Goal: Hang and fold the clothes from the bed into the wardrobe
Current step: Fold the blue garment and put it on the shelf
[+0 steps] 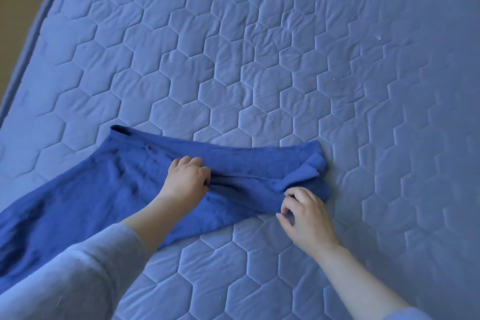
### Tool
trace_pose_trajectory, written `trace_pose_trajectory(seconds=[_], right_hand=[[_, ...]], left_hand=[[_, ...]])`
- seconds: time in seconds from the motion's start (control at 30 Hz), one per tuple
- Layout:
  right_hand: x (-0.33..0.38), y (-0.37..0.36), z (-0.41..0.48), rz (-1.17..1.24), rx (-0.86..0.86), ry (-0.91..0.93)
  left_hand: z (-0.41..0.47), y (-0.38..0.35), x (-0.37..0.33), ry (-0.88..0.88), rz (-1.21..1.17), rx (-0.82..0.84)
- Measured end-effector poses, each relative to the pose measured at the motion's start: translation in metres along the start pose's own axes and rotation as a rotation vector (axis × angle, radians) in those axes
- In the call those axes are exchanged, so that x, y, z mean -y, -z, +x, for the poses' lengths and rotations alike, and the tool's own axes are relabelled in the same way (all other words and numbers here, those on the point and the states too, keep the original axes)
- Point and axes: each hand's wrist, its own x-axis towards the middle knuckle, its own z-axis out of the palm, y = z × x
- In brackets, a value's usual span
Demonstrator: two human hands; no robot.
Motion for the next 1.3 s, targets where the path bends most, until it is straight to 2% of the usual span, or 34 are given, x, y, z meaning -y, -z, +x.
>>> trace_pose_trajectory(seconds=[0.13, 0.27, 0.37, 0.47, 0.53, 0.6, 0.7, 0.77, 0.87, 1.07, 1.13, 1.3], right_hand=[[0.001, -0.003, 0.015, -0.082, -0.062, -0.063], [-0.001, -0.009, 0.049, -0.290, 0.123, -0.237], [0.000, -0.006, 0.055, -0.365, 0.170, -0.250], [0.006, -0.001, 0.040, -0.264, 0.097, -0.094], [0.010, 0.009, 0.025, -0.115, 0.044, -0.007], [0.014, 0.016, 0.007, -0.027, 0.114, -0.006], [0.013, 0.009, -0.016, -0.097, 0.351, -0.108], [0.011, 0.000, -0.024, -0.055, 0.382, -0.153], [0.011, -0.005, -0.013, -0.012, 0.229, -0.194], [0.001, 0.005, 0.041, 0.060, -0.177, -0.347], [-0.011, 0.008, 0.058, 0.062, -0.212, -0.440], [-0.035, 0.014, 0.090, 0.113, -0.178, -0.672]], left_hand=[[-0.008, 0.002, 0.006, -0.052, -0.073, 0.097], [-0.004, 0.000, 0.008, -0.042, 0.017, 0.166], [-0.006, 0.002, 0.007, -0.040, 0.050, 0.164], [-0.014, 0.006, 0.007, -0.085, 0.032, 0.107], [-0.021, 0.007, 0.010, -0.101, -0.075, 0.012], [-0.030, 0.007, 0.014, -0.105, -0.185, -0.059], [-0.037, 0.006, 0.022, -0.019, -0.109, 0.040], [-0.036, 0.004, 0.025, 0.073, -0.045, 0.164], [-0.032, 0.003, 0.027, 0.127, -0.069, 0.198], [-0.003, 0.012, 0.020, 0.064, -0.216, -0.065], [0.012, 0.014, 0.018, 0.065, -0.195, -0.072], [0.050, 0.016, 0.009, -0.004, -0.076, -0.056]])
